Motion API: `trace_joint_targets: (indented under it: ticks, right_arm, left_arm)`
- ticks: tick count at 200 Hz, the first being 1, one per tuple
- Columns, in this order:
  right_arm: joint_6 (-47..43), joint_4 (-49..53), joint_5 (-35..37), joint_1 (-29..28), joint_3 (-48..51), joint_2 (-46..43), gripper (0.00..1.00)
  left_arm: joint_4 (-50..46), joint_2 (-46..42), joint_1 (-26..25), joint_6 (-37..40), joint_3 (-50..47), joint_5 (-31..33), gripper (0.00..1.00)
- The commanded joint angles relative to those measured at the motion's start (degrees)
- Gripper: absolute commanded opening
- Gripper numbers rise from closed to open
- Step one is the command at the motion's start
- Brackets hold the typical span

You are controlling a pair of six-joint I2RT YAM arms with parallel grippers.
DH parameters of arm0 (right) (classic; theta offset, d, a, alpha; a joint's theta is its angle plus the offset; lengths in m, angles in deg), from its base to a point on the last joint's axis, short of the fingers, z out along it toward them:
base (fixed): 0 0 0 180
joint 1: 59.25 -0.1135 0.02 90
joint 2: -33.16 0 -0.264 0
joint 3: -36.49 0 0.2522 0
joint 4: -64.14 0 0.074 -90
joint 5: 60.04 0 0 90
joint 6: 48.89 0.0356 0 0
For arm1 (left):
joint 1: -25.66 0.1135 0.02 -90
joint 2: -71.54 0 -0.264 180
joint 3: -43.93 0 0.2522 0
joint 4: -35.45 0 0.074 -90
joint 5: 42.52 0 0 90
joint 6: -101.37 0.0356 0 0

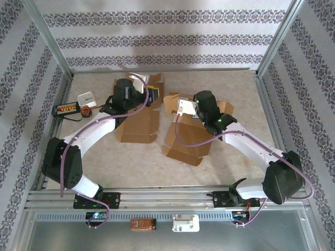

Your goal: Fold the paper box

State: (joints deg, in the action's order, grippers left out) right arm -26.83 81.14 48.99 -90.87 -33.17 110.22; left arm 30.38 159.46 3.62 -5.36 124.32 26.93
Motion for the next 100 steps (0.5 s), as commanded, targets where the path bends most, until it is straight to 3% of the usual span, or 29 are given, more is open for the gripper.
trace_joint_targets:
  ticks: [1,24,59,100]
  right_arm:
    - [-1.97,-10.22,-0.57,-0.79,3.78,-1.76,0.02]
    - [-2.53,-19.55,-2.86,-1.13,9.68,-1.01,0.03]
    - [-1.75,-29.26,-3.66,-1.26,15.54,0.58,0.03]
    - [-0.91,-32.32,-3.99,-1.08,17.44,1.67,0.03]
  left_arm:
    - [-7.64,1.15,0.32,-19.35,1.55,-5.06,0.16]
    - [2.60,4.29,-0.06,-30.59,-0.48,-9.57,0.11]
    - [-0.15,8.02,-0.87,-30.81,3.98,-10.47,0.05]
    - [0.61,9.93,-2.80,-31.01,4.27,-10.98,0.00]
